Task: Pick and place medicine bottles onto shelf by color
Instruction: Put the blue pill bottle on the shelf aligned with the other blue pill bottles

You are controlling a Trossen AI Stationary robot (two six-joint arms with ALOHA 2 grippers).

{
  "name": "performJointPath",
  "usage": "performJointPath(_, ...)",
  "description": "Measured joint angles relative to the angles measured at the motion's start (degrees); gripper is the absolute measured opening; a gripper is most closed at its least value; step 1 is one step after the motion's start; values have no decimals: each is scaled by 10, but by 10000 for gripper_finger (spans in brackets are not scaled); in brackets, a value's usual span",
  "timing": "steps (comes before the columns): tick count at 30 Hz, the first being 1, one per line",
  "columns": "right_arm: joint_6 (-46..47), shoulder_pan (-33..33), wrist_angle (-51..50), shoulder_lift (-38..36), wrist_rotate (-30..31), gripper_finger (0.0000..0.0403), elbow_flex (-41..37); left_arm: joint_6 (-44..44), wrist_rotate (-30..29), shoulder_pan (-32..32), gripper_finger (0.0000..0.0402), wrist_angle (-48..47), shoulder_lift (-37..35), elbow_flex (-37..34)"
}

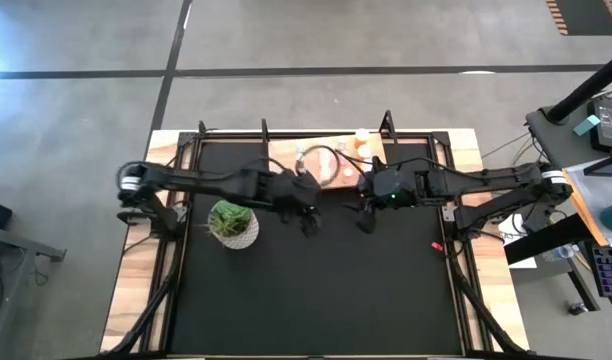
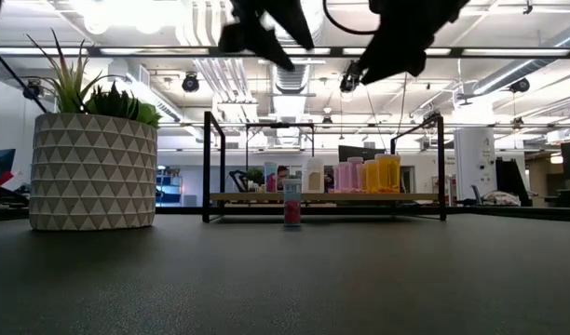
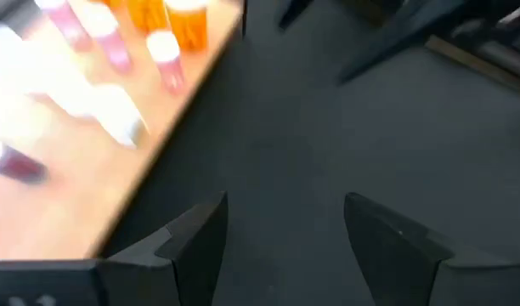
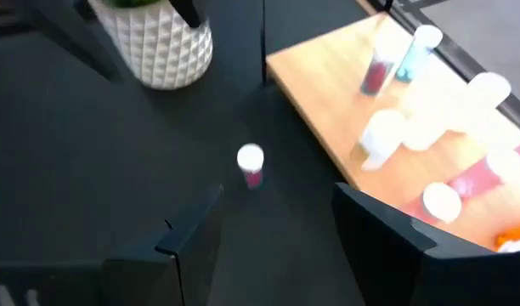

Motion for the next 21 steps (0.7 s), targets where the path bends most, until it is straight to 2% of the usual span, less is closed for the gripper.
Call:
performJointPath(11, 8, 36, 23, -51, 0, 212, -71, -95, 18, 16, 219, 1, 117, 0)
performJointPath(18, -5, 61, 25, -76, 0, 212, -106, -111, 12, 28, 219, 0, 143, 0)
performJointPath(21, -30, 73, 56, -96, 0, 212, -130, -112, 8, 35, 219, 0, 143, 0)
